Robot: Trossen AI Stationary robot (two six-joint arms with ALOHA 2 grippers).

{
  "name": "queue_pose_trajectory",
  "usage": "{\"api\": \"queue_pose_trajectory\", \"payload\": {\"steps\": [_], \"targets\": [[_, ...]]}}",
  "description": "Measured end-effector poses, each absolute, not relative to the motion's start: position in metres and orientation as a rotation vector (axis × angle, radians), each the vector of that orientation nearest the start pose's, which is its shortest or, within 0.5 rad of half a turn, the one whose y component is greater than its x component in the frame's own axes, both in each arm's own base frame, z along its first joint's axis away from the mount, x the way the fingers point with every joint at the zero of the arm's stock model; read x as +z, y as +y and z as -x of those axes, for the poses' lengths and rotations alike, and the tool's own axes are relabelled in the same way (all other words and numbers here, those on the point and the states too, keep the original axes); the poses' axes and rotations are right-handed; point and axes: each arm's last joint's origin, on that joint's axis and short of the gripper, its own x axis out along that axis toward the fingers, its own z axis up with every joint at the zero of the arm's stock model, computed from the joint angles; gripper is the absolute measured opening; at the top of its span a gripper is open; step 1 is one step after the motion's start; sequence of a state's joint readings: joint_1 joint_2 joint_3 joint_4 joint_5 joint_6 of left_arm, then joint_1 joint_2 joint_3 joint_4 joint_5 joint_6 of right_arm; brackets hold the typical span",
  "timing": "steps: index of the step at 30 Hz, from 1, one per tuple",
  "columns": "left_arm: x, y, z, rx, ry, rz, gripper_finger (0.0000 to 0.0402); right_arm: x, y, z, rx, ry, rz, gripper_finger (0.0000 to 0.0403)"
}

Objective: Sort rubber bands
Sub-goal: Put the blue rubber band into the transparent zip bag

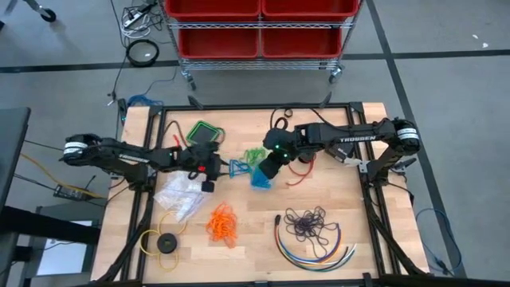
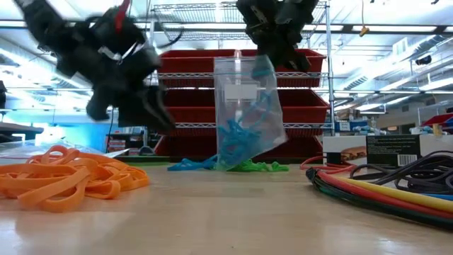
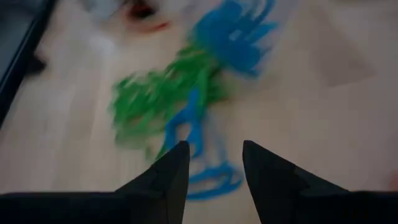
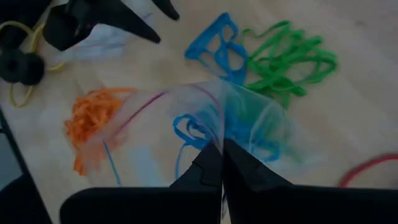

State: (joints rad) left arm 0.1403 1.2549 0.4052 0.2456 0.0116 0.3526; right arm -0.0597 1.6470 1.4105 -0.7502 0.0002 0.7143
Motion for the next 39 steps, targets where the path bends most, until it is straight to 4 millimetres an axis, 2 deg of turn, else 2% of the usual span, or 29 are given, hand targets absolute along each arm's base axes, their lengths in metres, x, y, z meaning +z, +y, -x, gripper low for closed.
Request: {"api": "queue_pose_trajectory", "payload": {"steps": [4,9,15,22,25,30,36,39], "targets": [[0.134,0.048,-0.210,0.123,0.574,-0.156,0.0158,0.289,-0.035,-0.342,-0.453,0.911,-0.691,0.0000],[0.121,0.057,-0.212,0.121,0.575,-0.008,0.0158,0.289,-0.046,-0.342,-0.472,0.891,-0.704,0.0000],[0.109,0.063,-0.232,0.131,0.605,0.029,0.0158,0.290,-0.047,-0.343,-0.450,0.880,-0.710,0.0000],[0.094,0.077,-0.262,0.182,0.649,0.098,0.0157,0.291,-0.038,-0.344,-0.418,0.883,-0.697,0.0000],[0.089,0.080,-0.271,0.183,0.691,0.106,0.0130,0.291,-0.033,-0.345,-0.406,0.885,-0.683,0.0000],[0.093,0.080,-0.276,0.124,0.716,0.084,0.0018,0.290,-0.028,-0.345,-0.405,0.895,-0.668,0.0000],[0.110,0.076,-0.266,0.095,0.750,0.076,0.0004,0.290,-0.024,-0.346,-0.395,0.891,-0.662,0.0000],[0.129,0.074,-0.260,0.085,0.733,0.051,0.0003,0.290,-0.023,-0.347,-0.391,0.888,-0.661,0.0000]]}}
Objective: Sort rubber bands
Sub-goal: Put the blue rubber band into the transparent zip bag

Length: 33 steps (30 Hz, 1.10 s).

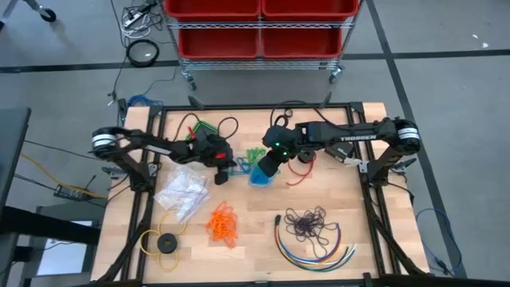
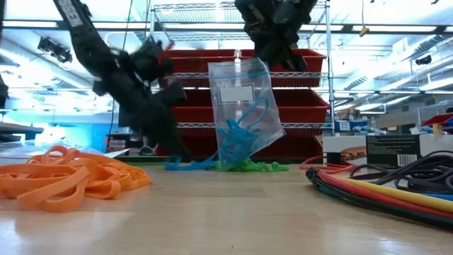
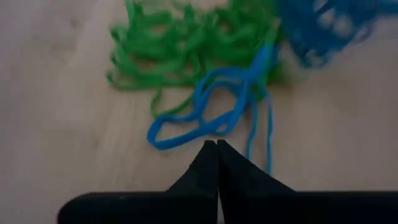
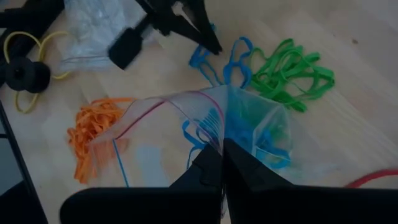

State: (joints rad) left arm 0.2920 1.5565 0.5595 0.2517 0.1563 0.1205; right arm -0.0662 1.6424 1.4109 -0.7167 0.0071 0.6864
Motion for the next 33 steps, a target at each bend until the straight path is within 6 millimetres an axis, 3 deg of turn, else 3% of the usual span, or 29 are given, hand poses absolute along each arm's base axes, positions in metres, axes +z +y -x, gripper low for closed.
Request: {"api": "queue_pose_trajectory", "payload": {"steps": [7,12,26,33], "targets": [[0.173,0.063,-0.247,0.062,0.626,0.007,0.0002,0.291,-0.023,-0.348,-0.386,0.872,-0.662,0.0000],[0.194,0.051,-0.240,0.032,0.546,-0.014,0.0001,0.292,-0.023,-0.349,-0.381,0.863,-0.662,0.0000],[0.273,0.005,-0.264,-0.260,0.189,-0.147,0.0000,0.284,-0.020,-0.356,-0.352,0.884,-0.743,0.0000],[0.271,-0.009,-0.284,-0.329,0.157,-0.187,0.0000,0.270,-0.019,-0.370,-0.291,0.892,-0.776,0.0000]]}}
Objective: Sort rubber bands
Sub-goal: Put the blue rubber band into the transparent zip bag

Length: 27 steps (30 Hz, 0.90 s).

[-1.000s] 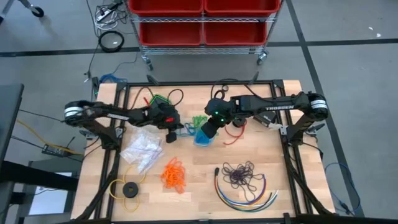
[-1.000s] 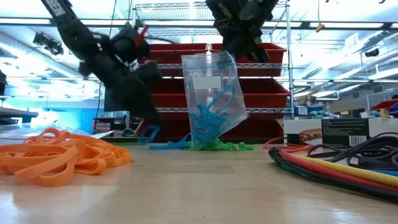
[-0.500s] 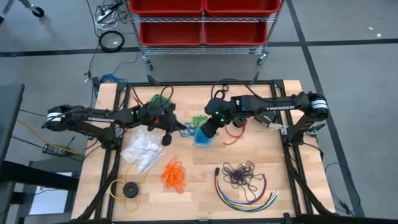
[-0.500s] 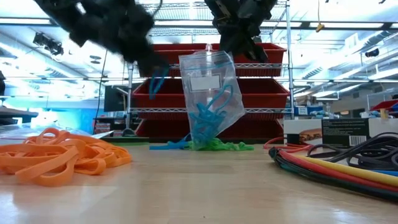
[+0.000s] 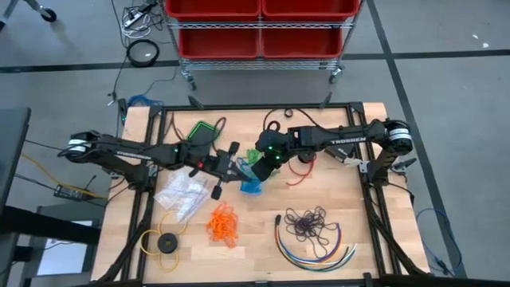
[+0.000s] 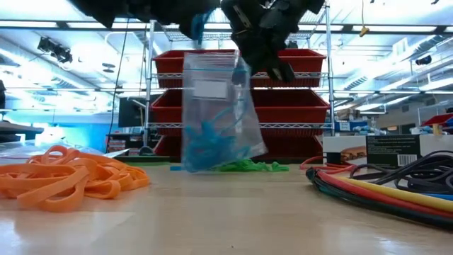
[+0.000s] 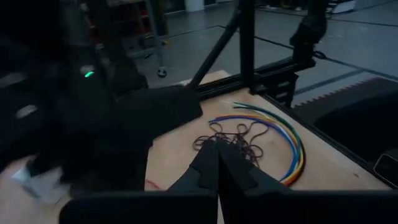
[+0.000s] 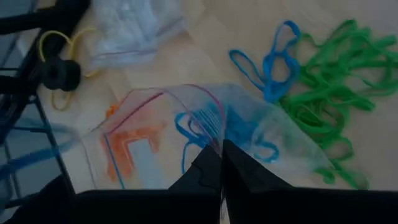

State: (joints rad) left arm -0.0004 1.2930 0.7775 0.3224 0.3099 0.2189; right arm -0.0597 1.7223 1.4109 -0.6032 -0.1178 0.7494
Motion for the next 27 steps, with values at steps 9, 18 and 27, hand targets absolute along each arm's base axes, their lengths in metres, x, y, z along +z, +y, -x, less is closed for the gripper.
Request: {"api": "queue_pose_trajectory", "payload": {"steps": [9,18,27], "targets": [[0.242,-0.013,-0.305,-0.363,0.207,-0.218,0.0002,0.268,-0.019,-0.372,-0.279,0.896,-0.772,0.0000],[0.235,-0.012,-0.307,-0.326,0.248,-0.214,0.0082,0.268,-0.019,-0.372,-0.273,0.896,-0.771,0.0000],[0.236,-0.010,-0.302,-0.316,0.298,-0.150,0.0201,0.268,-0.019,-0.372,-0.272,0.900,-0.767,0.0000]]}}
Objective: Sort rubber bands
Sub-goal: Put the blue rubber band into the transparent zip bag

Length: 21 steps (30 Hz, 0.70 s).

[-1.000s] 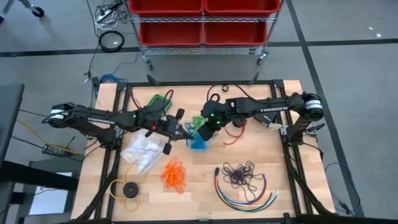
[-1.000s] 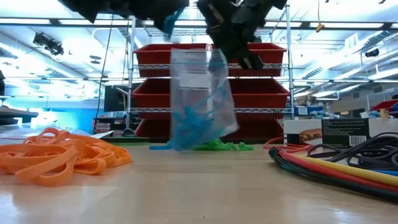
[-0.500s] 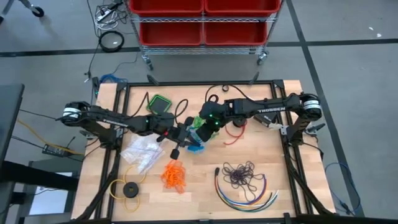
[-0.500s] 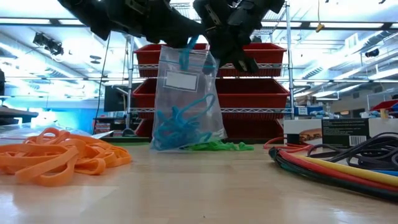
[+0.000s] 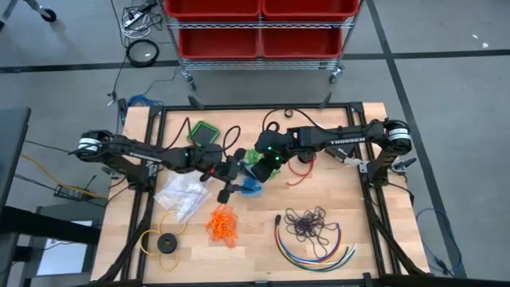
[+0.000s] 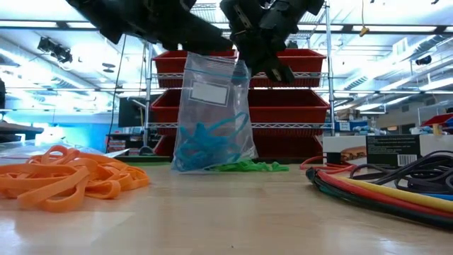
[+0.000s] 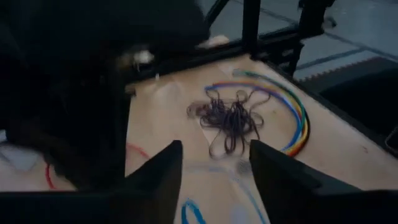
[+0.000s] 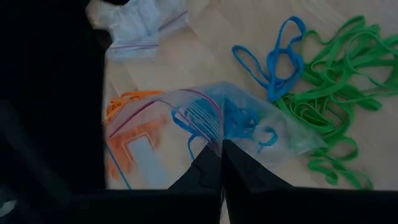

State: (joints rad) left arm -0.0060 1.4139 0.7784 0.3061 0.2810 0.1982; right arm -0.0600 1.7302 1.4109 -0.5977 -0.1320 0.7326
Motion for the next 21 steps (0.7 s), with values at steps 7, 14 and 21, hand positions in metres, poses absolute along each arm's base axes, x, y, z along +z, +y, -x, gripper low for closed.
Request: {"api": "queue_pose_trajectory", "payload": {"steps": [7,14,21], "targets": [[0.242,-0.003,-0.285,-0.279,0.401,-0.168,0.0213,0.266,-0.019,-0.369,-0.281,0.927,-0.764,0.0000],[0.211,0.011,-0.266,-0.231,0.602,-0.161,0.0207,0.265,-0.019,-0.367,-0.288,0.952,-0.757,0.0000],[0.161,0.026,-0.245,-0.141,0.616,-0.106,0.0207,0.265,-0.018,-0.368,-0.284,0.950,-0.756,0.0000]]}}
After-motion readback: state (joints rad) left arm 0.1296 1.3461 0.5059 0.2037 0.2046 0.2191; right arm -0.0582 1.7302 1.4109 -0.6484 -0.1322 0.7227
